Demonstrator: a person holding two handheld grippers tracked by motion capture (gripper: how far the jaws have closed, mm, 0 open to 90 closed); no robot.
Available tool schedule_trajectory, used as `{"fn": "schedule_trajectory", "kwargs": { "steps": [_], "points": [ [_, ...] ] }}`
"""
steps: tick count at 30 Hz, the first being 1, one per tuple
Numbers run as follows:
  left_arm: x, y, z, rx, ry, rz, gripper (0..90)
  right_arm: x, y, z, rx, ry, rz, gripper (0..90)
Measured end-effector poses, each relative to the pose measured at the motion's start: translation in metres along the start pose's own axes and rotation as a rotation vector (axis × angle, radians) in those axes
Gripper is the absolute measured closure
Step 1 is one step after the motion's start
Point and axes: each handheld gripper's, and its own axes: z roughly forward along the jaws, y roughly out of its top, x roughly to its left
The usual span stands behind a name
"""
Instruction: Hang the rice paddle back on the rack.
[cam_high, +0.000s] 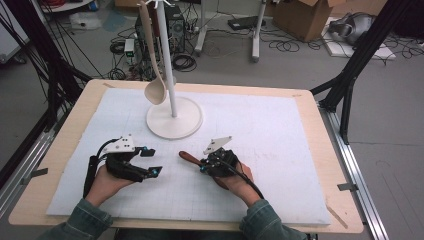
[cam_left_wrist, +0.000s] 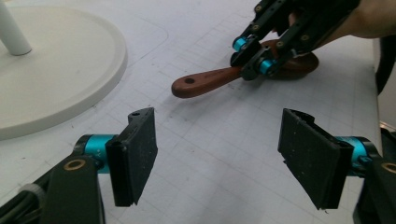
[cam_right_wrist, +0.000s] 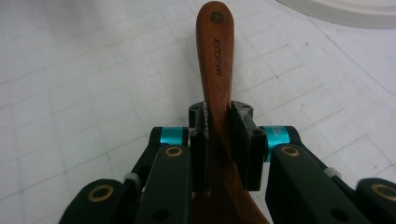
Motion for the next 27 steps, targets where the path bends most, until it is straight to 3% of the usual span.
{"fn": "schedule_trajectory", "kwargs": {
  "steps": [10,27],
  "points": [
    [-0.004,0.005,0.012,0.001,-0.008,-0.027,31.0,0.015,0.004,-0.015,-0.090,0.020,-0.028,78.6],
    [-0.008,0.012,0.023,-0.019,-0.077,-0.062,34.5,0.035,0.017,-0.026,-0.223,0.047,-0.049,78.5]
  ]
}}
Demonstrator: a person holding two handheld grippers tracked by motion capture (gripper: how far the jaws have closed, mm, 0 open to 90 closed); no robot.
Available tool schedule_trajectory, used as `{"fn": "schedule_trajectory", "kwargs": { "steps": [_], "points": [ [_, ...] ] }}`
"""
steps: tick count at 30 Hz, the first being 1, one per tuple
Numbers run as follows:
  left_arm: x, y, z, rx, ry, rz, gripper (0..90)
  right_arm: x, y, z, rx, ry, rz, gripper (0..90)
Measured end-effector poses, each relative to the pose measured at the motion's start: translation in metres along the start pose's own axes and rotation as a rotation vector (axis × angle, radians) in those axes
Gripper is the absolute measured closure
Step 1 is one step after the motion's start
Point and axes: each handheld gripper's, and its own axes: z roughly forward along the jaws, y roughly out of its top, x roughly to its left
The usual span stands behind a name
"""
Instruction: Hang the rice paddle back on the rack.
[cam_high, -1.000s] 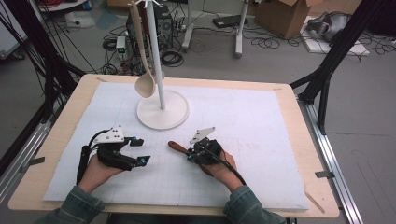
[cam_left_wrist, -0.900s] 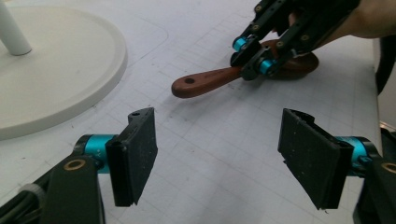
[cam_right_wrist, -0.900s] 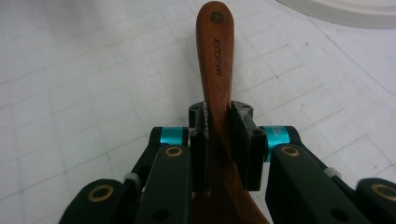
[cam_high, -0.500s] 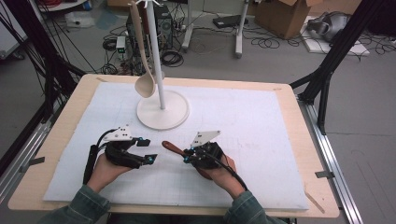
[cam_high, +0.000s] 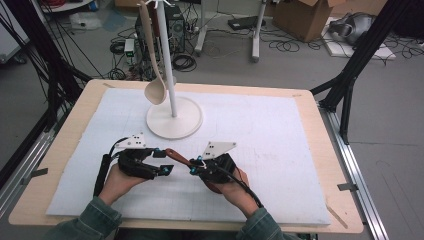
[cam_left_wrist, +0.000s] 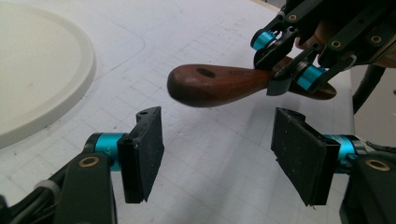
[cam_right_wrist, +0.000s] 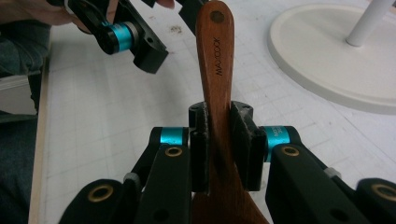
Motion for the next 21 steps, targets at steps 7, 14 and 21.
{"fn": "schedule_trajectory", "kwargs": {
  "steps": [7,14,21],
  "points": [
    [-0.002,0.004,0.003,-0.003,-0.025,-0.004,35.5,0.005,0.002,0.007,-0.022,0.001,-0.006,78.5],
    [-0.002,0.005,0.004,-0.006,-0.042,-0.011,38.2,0.010,0.001,0.016,-0.028,0.006,-0.012,78.9],
    [-0.003,0.005,0.002,-0.017,-0.043,-0.013,41.8,0.011,0.001,0.016,-0.037,0.007,-0.016,78.5]
  ]
}}
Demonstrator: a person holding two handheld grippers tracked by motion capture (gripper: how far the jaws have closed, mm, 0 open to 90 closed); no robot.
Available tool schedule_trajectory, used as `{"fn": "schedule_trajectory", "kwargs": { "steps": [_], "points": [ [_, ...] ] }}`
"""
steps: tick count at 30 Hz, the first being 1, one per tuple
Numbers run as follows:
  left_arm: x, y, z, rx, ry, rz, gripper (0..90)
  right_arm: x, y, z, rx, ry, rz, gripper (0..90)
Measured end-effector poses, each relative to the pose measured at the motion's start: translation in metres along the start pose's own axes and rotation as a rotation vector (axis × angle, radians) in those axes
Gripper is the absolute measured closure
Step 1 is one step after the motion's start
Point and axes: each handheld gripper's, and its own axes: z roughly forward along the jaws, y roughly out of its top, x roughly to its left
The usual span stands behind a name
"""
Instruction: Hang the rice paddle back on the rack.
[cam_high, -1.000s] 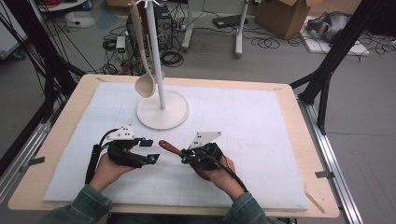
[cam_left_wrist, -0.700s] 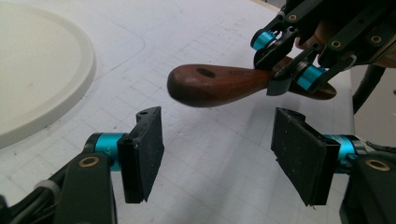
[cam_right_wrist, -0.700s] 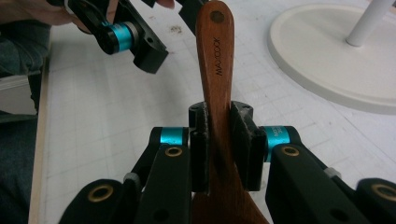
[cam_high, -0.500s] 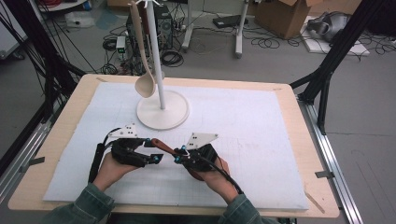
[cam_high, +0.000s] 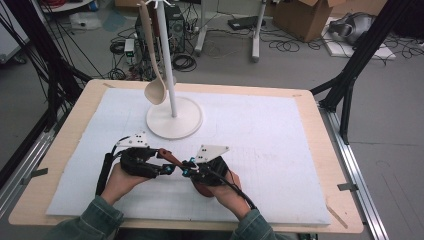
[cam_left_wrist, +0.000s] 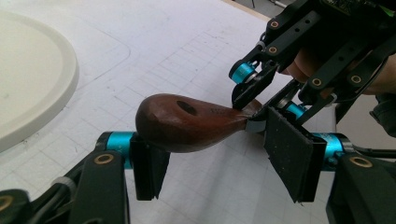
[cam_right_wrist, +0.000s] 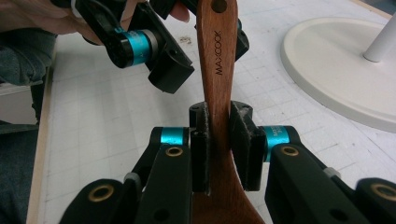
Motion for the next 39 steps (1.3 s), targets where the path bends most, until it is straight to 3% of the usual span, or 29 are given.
{"fn": "schedule_trajectory", "kwargs": {
  "steps": [13,31,39],
  "points": [
    [-0.003,0.004,-0.004,-0.013,0.001,0.016,51.1,-0.009,-0.006,0.001,0.044,0.084,0.038,70.2],
    [-0.013,0.016,-0.006,-0.027,0.001,0.019,53.1,0.003,0.002,0.002,-0.012,0.024,0.054,74.3],
    [-0.016,0.021,-0.013,-0.035,-0.036,0.033,63.6,0.006,0.009,0.002,-0.036,0.062,0.045,74.0]
  ]
}}
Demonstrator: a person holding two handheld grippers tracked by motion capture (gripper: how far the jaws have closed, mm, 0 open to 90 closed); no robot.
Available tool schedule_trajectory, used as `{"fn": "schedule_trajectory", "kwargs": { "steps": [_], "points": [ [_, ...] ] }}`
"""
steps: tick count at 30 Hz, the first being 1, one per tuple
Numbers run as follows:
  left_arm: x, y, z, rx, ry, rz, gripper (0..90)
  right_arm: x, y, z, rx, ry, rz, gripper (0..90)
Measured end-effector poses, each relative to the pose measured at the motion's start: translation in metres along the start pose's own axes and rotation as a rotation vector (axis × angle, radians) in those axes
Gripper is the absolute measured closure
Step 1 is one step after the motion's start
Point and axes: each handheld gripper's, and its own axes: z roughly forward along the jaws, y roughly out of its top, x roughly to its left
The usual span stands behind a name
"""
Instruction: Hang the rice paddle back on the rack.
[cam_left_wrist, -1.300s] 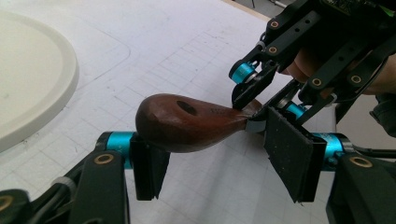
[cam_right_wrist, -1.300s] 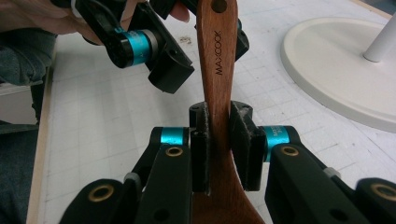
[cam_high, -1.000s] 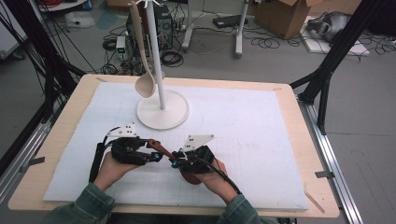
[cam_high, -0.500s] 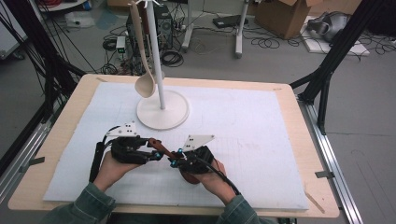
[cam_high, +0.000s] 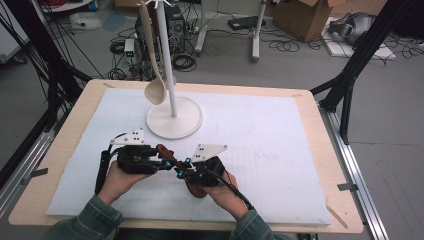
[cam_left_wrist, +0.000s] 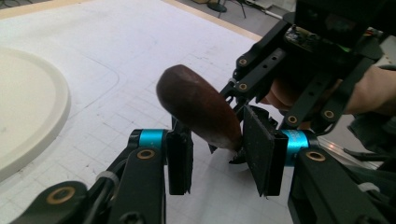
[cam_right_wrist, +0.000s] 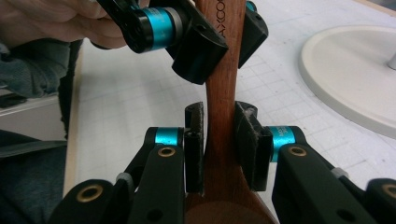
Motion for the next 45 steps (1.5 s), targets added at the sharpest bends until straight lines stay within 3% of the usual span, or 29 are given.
{"fn": "schedule_trajectory", "kwargs": {
  "steps": [10,16,22,25,29,34,39,45],
  "points": [
    [-0.002,0.010,-0.010,-0.019,-0.101,0.026,74.3,-0.007,0.009,-0.011,-0.017,0.102,-0.019,71.1],
    [-0.003,0.014,-0.012,0.003,-0.119,0.048,76.1,-0.010,0.013,-0.010,0.006,0.146,-0.038,70.9],
    [-0.003,0.017,-0.013,-0.004,-0.119,0.050,74.4,-0.006,0.017,-0.008,0.017,0.143,-0.091,75.8],
    [-0.003,0.017,-0.012,0.011,-0.109,0.048,67.8,-0.004,0.017,-0.007,-0.003,0.135,-0.065,76.6],
    [-0.003,0.017,-0.014,0.007,-0.113,0.051,69.8,-0.004,0.018,-0.006,-0.015,0.139,-0.046,76.8],
    [-0.003,0.018,-0.016,0.006,-0.143,0.053,76.4,-0.002,0.018,-0.005,-0.019,0.155,-0.052,74.9],
    [-0.005,0.021,-0.016,0.013,-0.139,0.064,76.5,-0.002,0.017,-0.002,0.018,0.150,-0.093,73.0],
    [-0.006,0.022,-0.018,0.012,-0.119,0.083,72.5,-0.003,0.017,-0.003,0.005,0.161,-0.091,77.3]
  ]
}}
